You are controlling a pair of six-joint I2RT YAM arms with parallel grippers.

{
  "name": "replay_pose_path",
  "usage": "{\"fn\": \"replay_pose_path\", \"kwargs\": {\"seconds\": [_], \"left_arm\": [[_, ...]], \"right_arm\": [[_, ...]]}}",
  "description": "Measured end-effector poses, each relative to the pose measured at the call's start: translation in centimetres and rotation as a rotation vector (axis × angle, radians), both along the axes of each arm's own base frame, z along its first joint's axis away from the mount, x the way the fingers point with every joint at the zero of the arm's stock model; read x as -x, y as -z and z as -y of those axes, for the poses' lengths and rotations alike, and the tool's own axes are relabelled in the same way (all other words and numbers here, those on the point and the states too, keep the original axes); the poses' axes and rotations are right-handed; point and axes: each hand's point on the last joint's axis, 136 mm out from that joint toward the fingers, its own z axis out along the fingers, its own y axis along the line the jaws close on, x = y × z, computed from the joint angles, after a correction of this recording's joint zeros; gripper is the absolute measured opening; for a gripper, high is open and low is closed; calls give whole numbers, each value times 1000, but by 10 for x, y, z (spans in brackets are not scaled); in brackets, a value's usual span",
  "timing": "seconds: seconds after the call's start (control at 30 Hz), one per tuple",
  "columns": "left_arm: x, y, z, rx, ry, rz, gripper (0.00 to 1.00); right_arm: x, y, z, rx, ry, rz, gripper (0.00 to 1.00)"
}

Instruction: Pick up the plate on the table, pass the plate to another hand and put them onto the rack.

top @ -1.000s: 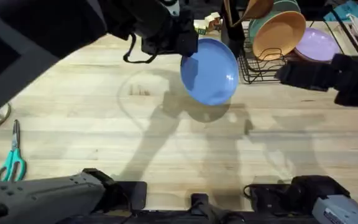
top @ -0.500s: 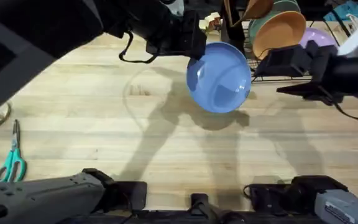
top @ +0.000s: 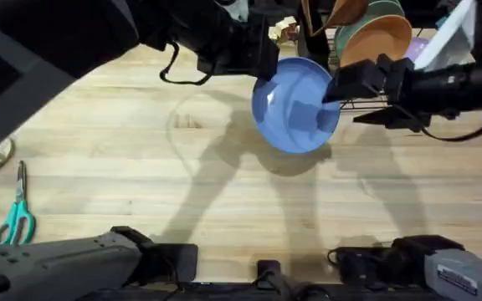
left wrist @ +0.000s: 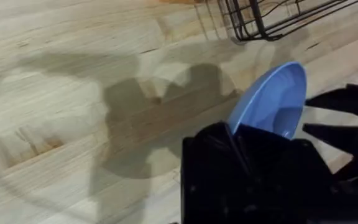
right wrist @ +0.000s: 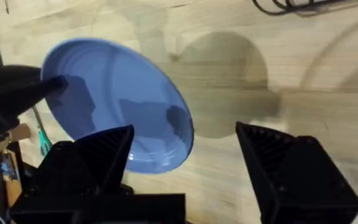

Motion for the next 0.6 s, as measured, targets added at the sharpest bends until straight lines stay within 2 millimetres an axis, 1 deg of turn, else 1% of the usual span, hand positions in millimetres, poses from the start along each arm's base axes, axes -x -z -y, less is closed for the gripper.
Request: {"fn": "replay_pose_path", "kwargs": {"seconds": [0.23, 0.33, 0.37, 0.4, 0.43, 0.47, 0.5, 0.6], "left_arm": [[0, 0, 0, 0, 0, 0, 40], [0, 0, 0, 0, 0, 0, 40], [0, 0, 0, 0, 0, 0, 40], [0, 0, 0, 0, 0, 0, 40], [0, 0, 0, 0, 0, 0, 40], [0, 0, 0, 0, 0, 0, 41], [0, 0, 0, 0, 0, 0, 41], [0, 0, 0, 0, 0, 0, 41]], "right_arm": [[-13, 13, -1, 2, -1, -26, 996], [-16, 16, -5, 2, -12, -33, 992], [-16, 18, -7, 3, -18, -36, 980], [-15, 19, -9, 3, -26, -41, 947], [-15, 20, -11, 4, -35, -44, 909], [-12, 21, -19, 8, -68, -43, 582], [-12, 21, -19, 8, -69, -42, 500], [-12, 21, -19, 8, -69, -42, 317]]}}
